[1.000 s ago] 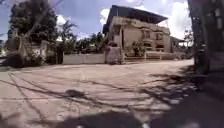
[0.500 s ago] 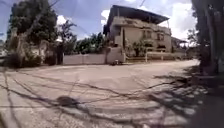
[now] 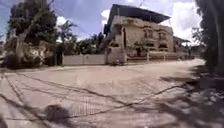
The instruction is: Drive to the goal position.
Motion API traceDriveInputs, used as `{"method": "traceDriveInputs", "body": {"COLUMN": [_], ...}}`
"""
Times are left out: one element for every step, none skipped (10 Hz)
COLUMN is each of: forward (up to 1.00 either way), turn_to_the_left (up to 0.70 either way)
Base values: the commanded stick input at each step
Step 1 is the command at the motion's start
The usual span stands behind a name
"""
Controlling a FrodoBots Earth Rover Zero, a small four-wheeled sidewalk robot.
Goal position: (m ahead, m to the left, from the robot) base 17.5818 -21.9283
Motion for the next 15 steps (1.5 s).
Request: {"method": "traceDriveInputs", "body": {"forward": [0.70,0.70,0.70,0.70,0.70,0.70,0.70,0.70,0.70,0.70,0.70,0.70,0.70,0.70,0.70], "turn_to_the_left": [0.00,0.00,0.00,0.00,-0.01,-0.19,-0.32,-0.32,-0.32,-0.32,-0.32,-0.32,-0.32,-0.29,-0.22]}}
